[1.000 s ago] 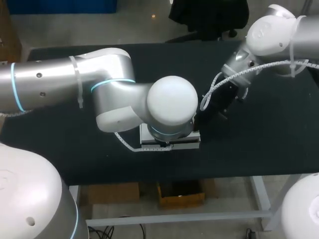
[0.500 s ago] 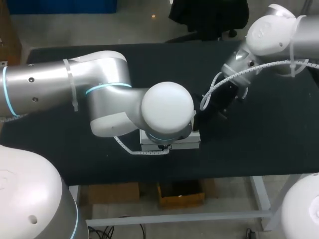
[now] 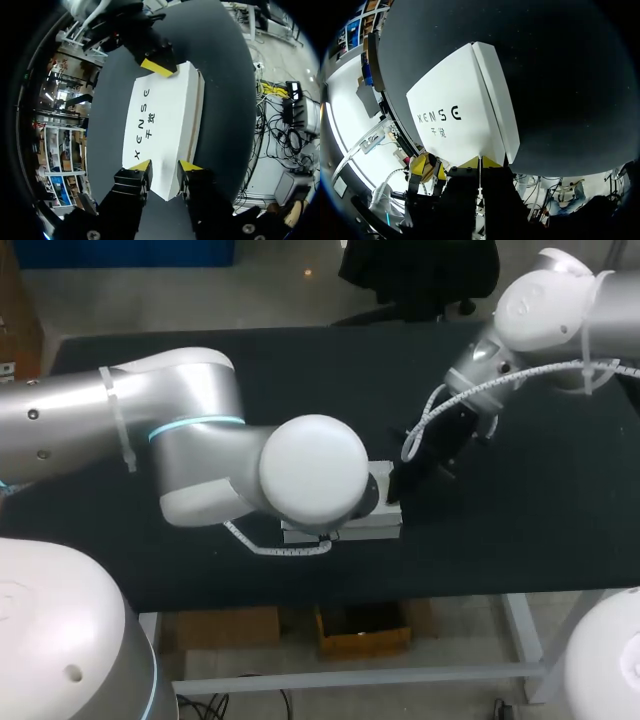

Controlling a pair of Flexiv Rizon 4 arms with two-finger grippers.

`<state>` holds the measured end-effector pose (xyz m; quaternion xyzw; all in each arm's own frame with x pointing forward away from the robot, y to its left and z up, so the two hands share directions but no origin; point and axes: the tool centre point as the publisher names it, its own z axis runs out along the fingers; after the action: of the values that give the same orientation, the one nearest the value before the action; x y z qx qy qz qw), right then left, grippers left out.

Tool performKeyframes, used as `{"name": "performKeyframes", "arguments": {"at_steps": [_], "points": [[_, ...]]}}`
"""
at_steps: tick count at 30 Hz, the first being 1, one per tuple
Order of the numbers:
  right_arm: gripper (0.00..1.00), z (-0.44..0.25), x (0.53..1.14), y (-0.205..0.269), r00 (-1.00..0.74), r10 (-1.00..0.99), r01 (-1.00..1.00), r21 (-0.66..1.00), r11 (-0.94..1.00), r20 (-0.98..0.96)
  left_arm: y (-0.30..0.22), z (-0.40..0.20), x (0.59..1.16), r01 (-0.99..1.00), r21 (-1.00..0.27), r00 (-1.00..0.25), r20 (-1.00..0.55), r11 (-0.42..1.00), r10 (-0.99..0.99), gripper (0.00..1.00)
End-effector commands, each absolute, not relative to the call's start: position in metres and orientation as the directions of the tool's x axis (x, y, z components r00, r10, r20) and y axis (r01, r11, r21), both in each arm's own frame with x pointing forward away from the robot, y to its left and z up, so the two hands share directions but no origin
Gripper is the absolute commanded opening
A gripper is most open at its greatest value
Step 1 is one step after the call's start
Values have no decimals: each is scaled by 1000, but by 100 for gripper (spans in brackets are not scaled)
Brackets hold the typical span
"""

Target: Assemble the packaging by folding the flat box into shape, placing the metal phone stand inside, and closing the box properly

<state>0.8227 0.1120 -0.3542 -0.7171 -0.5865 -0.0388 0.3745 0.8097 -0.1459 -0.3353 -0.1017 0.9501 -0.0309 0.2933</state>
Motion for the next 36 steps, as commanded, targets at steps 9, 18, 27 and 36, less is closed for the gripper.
{"name": "performKeyframes", "arguments": {"at_steps": [9,18,27,36], "points": [[0,-355,822,111,309,811,870,-492,-31,496,-128,-320,815,-200,-233,-834,-470,952,-291,0],[0,-359,822,111,313,811,868,-495,-33,494,-120,-328,824,-231,-284,-868,-372,931,-329,0],[0,-359,822,110,315,811,868,-496,-35,493,-117,-345,830,-253,-285,-885,-318,925,-340,0],[0,-360,822,111,316,813,866,-498,-37,489,-114,-354,828,-259,-281,-892,-298,924,-341,0]]}}
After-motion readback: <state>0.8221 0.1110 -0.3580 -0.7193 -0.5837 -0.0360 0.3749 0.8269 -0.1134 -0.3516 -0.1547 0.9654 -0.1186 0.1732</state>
